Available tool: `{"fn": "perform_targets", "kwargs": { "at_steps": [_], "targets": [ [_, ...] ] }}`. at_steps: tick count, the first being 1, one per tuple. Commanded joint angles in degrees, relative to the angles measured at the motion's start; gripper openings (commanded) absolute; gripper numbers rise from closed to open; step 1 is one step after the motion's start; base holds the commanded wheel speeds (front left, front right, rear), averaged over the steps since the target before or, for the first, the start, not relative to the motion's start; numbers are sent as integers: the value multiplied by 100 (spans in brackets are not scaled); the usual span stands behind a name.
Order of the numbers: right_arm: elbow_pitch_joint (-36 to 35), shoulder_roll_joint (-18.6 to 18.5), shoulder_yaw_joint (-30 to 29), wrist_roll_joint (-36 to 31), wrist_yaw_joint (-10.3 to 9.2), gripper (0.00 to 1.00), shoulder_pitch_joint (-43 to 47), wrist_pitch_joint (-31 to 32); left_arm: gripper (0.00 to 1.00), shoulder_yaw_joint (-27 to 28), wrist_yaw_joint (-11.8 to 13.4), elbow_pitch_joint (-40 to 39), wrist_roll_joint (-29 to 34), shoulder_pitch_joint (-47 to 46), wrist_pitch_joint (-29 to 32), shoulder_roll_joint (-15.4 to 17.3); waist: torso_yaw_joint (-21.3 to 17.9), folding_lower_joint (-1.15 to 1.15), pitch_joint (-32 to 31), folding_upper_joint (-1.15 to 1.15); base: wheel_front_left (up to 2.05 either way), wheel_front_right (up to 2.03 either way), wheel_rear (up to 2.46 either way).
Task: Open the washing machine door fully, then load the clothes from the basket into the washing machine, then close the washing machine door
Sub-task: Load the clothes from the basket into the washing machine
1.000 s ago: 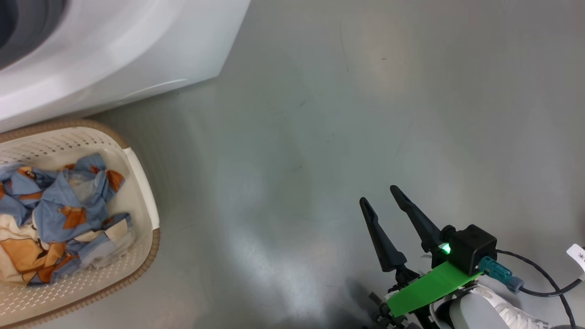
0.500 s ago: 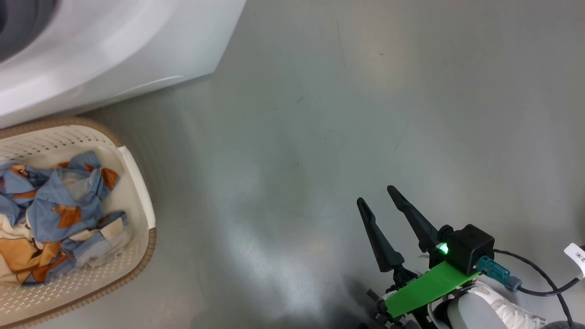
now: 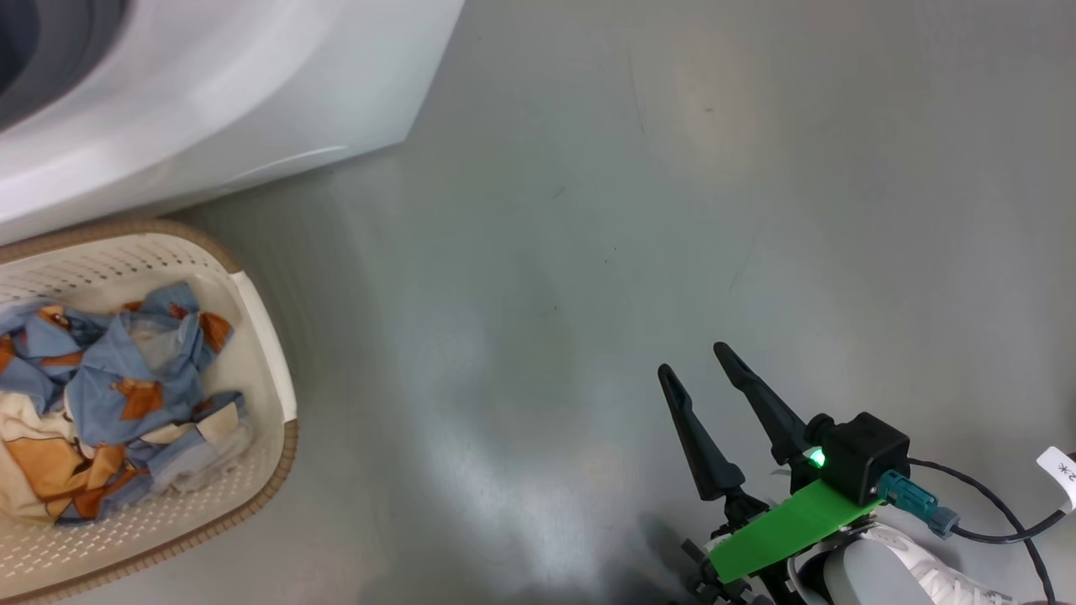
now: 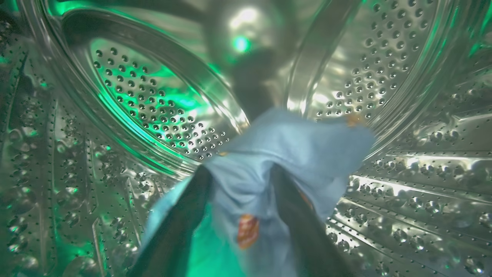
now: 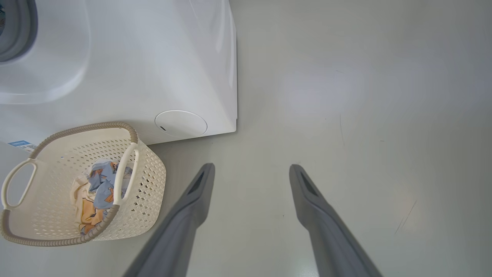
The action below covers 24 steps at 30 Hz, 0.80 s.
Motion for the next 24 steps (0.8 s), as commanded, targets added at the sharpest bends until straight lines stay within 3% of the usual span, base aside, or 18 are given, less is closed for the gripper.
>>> {"fn": "perform_targets", "kwargs": {
  "at_steps": [1,12,24],
  "targets": [
    [-70,-41,92,26,9,100,106,-68,100,-10,52,-74,79,-89,-30,232,17,0,-29,0,0,0,0],
    [31,-97,61,48,9,100,177,-68,100,-178,362,1016,87,13,27,-101,282,0,-487,0,0,0,0],
    [186,-138,17,40,9,100,259,-68,100,-104,455,1256,-190,611,-16,-579,618,0,-1094,0,0,0,0]
  ]
}}
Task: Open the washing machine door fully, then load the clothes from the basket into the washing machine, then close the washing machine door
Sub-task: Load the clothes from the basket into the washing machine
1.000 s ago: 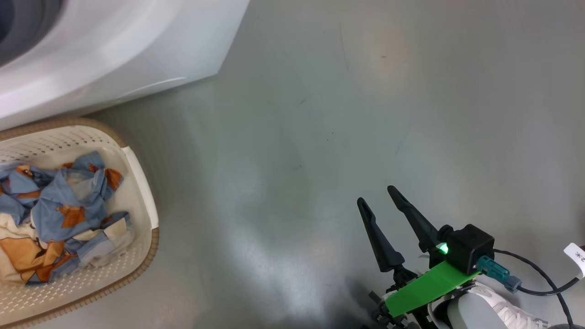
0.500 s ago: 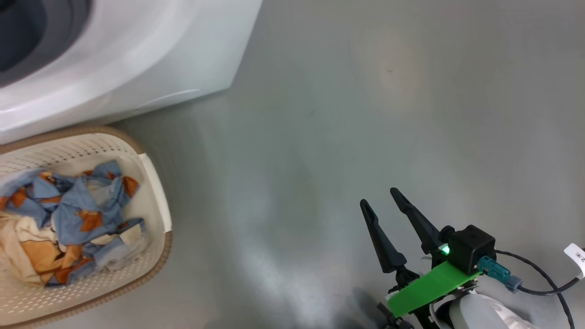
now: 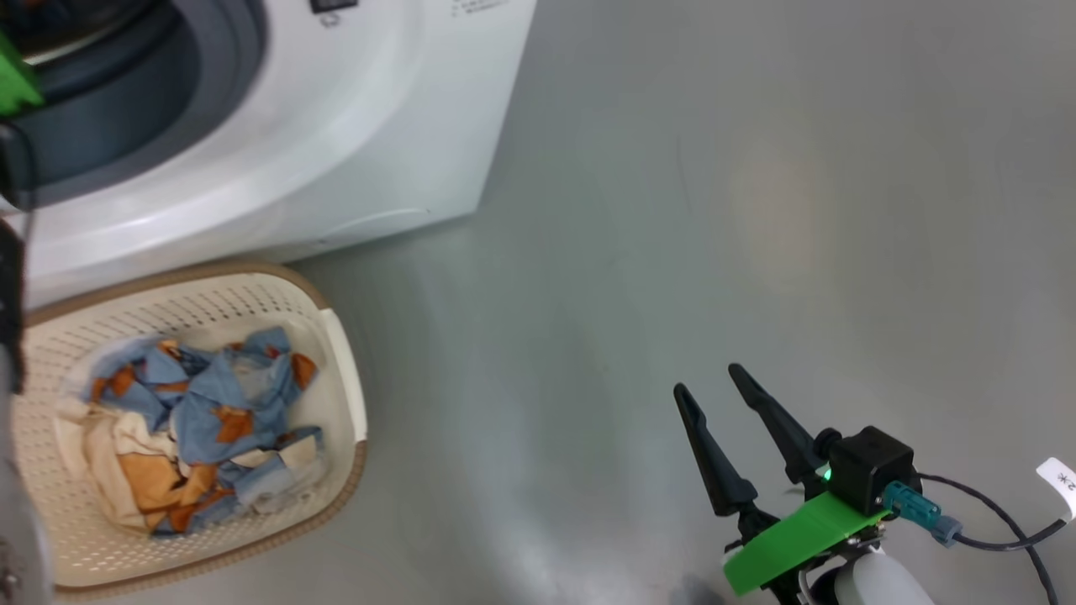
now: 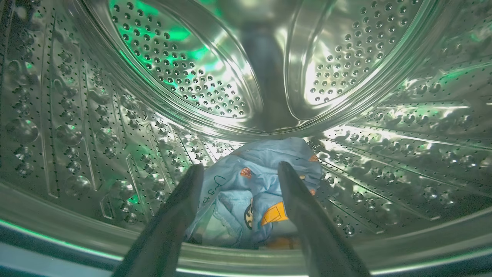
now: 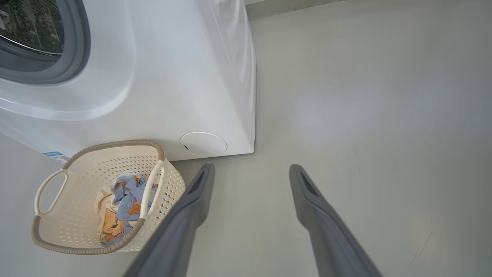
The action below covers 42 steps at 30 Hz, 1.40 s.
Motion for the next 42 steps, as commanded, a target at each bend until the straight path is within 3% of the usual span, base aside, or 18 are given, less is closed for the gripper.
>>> {"fn": "perform_targets", "kwargs": {
  "at_steps": [1,13,24,32,42],
  "targets": [
    [-73,-39,108,37,9,100,181,-68,100,49,46,-99,-56,138,-31,191,184,0,-249,0,0,0,0],
    [-17,-136,-56,-16,9,100,398,-68,100,245,-22,-994,-342,1417,-40,-374,665,0,-970,0,0,0,0],
    [-86,-142,-401,-120,9,100,592,-68,100,242,-311,-1802,-375,2774,-41,-906,1187,0,-1612,0,0,0,0],
    [-174,-86,-708,-208,9,100,709,-68,100,5,-544,-2566,-303,3975,-41,-1073,1402,0,-2032,0,0,0,0],
    [-287,-116,-945,-354,9,100,875,-68,100,-198,-514,-3707,-477,5380,-41,-1100,1609,0,-2449,0,0,0,0]
  ]
}}
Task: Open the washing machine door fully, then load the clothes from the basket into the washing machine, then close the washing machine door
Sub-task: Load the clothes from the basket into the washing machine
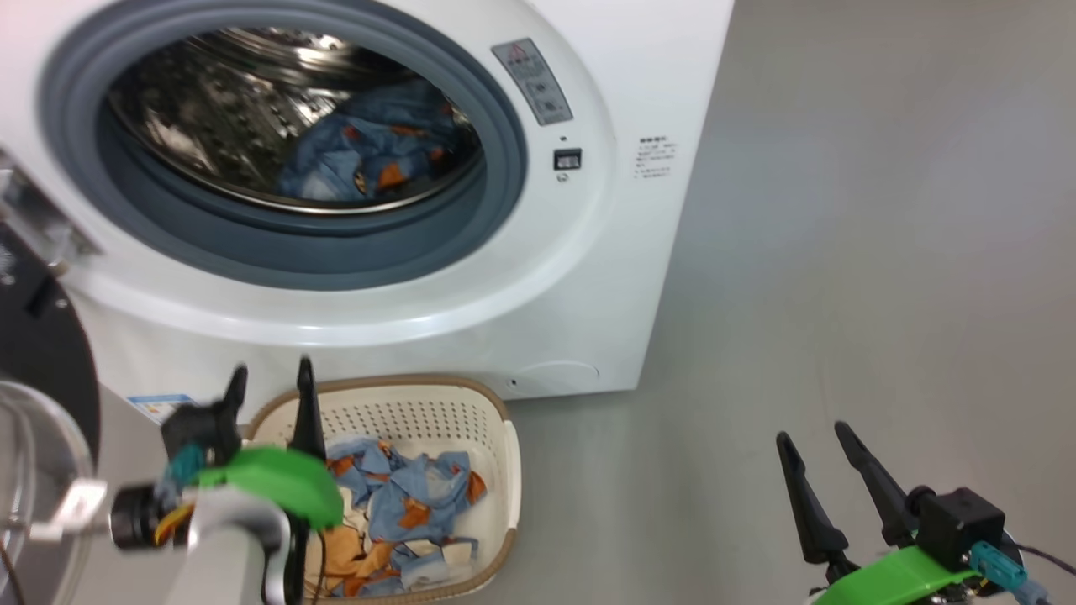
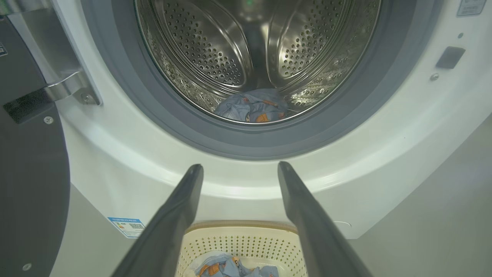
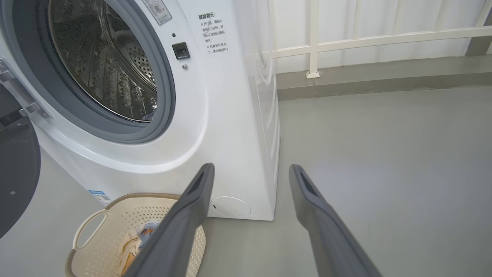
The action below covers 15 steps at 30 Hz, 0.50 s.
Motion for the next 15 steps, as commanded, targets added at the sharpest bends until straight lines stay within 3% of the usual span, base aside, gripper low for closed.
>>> {"fn": "perform_targets", "kwargs": {
  "at_steps": [1,15],
  "targets": [
    [-149,-33,110,-34,9,100,55,-68,100,145,23,-231,-55,85,-37,155,145,0,-170,0,0,0,0],
    [-383,-13,-76,-216,9,100,407,-68,100,312,169,-2185,-126,2000,-37,154,343,0,-601,0,0,0,0]
  ]
}}
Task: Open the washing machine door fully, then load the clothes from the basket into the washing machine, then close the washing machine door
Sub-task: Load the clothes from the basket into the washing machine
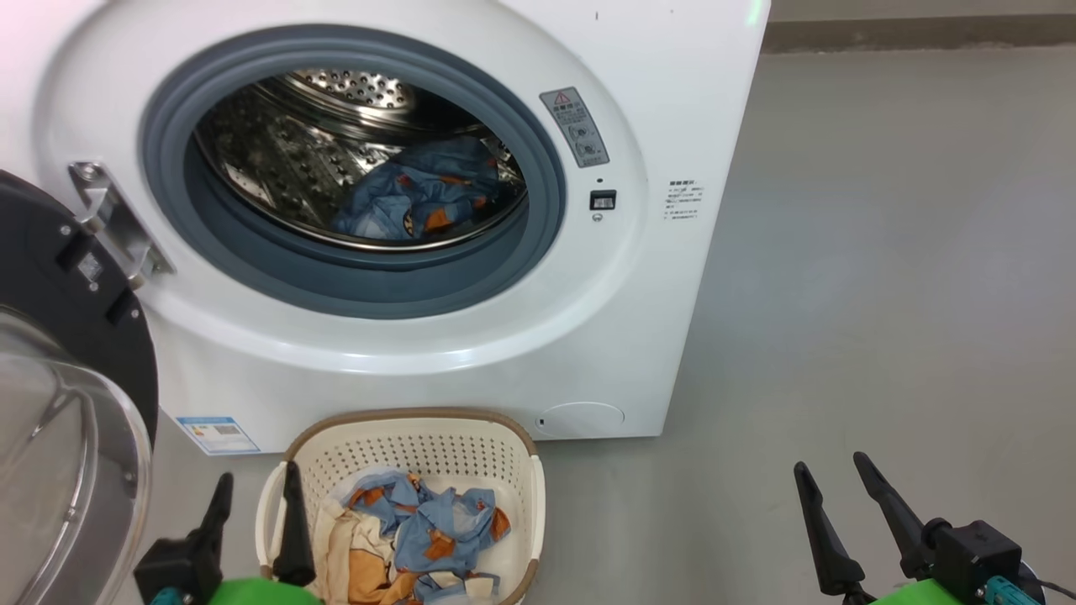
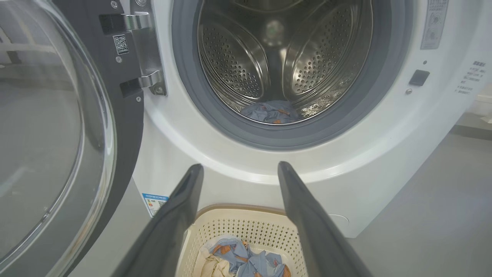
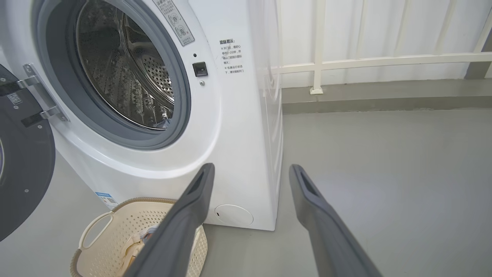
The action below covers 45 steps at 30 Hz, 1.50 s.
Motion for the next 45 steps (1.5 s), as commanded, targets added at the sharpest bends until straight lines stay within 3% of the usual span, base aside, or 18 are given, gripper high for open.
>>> {"fn": "perform_targets", "kwargs": {
  "at_steps": [1,16,31,38,45],
  "targets": [
    [-185,-26,128,-99,9,100,-51,-68,100,220,40,-210,27,-35,-37,105,33,0,-50,0,0,0,0],
    [-388,1,26,-271,9,100,147,-68,100,547,103,-1061,-157,691,-37,105,-31,0,-408,0,0,0,0],
    [-440,24,32,-287,9,100,144,-68,100,531,51,-1073,-94,797,-37,105,-104,0,-327,0,0,0,0],
    [-456,43,34,-258,9,100,78,-68,100,520,53,-746,-115,720,-37,105,-223,0,-69,0,0,0,0],
    [-475,70,75,-232,9,100,-189,-68,100,456,39,-275,-114,220,-37,105,-395,0,639,0,0,0,0]
  ]
}}
